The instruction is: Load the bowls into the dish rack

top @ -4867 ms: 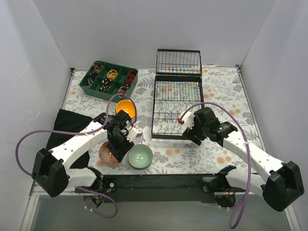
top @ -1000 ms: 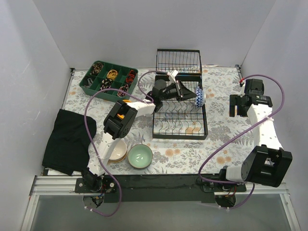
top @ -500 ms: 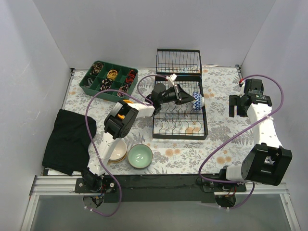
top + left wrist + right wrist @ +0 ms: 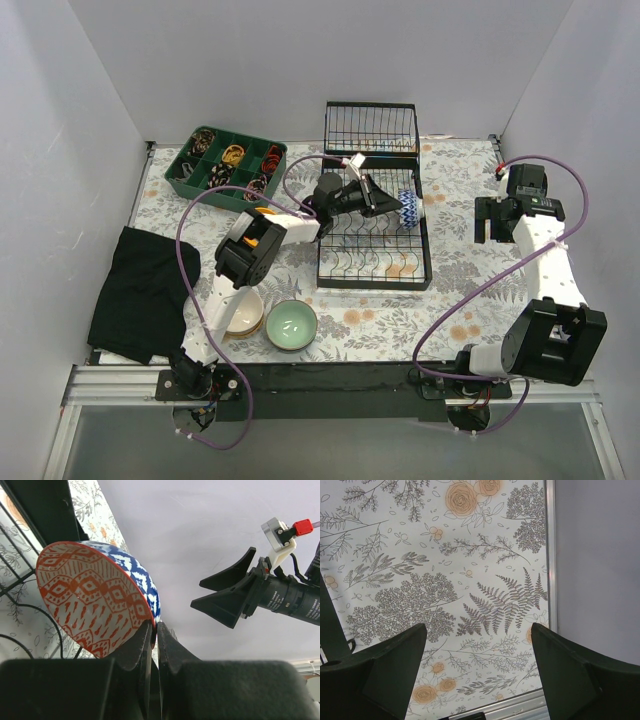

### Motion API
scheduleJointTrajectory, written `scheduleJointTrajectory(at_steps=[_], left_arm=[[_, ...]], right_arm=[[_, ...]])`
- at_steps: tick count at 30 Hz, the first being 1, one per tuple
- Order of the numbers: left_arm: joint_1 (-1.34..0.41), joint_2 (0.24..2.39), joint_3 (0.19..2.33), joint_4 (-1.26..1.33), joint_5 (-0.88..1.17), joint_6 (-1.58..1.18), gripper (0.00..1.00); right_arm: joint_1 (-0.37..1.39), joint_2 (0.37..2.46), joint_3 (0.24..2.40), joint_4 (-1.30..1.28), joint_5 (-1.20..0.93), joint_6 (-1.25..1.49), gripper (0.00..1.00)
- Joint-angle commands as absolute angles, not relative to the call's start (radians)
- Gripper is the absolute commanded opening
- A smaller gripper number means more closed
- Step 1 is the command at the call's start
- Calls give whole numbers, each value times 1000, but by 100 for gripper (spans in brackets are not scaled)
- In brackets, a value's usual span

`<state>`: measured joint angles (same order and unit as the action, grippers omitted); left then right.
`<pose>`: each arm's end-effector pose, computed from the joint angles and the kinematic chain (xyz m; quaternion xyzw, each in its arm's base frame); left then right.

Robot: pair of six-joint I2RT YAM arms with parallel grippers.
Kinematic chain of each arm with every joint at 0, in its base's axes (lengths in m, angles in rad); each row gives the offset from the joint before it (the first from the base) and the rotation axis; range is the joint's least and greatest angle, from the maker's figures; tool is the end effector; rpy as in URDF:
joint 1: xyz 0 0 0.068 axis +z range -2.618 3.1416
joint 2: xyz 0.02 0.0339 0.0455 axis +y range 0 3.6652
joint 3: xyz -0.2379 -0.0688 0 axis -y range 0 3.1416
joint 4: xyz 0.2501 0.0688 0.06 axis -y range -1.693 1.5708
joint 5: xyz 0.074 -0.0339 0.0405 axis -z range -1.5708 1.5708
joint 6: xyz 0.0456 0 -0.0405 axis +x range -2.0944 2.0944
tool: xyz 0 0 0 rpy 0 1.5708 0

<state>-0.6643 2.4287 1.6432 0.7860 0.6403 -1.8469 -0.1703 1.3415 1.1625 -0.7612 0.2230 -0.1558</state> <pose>0.4003 -0.3481 0.1347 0.1893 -0.6812 0.7072 0.0034 0.2866 -0.0595 0.2640 0.0414 0.9445 -0.1544 0.2869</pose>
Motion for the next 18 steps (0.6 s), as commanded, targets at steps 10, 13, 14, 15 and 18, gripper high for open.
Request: scheduleJointTrajectory(at_steps=[10, 13, 14, 15, 18], left_arm=[[-666, 2312, 1568, 718, 618, -1770, 0], [-667, 2292, 1563, 716, 621, -1761, 0], [-667, 2292, 1562, 719, 623, -1763, 0], [-669, 2290, 1562, 719, 624, -1763, 0], [-670, 2292, 1563, 718, 633, -1761, 5]], right_arm=[[-178, 1296, 1121, -746, 187, -133, 93], [-176, 1295, 1117, -742, 186, -133, 93], [-178, 1293, 1114, -739, 186, -135, 93], [-176, 1292, 1111, -739, 186, -133, 93], [-176, 1284, 1098, -736, 186, -135, 93]])
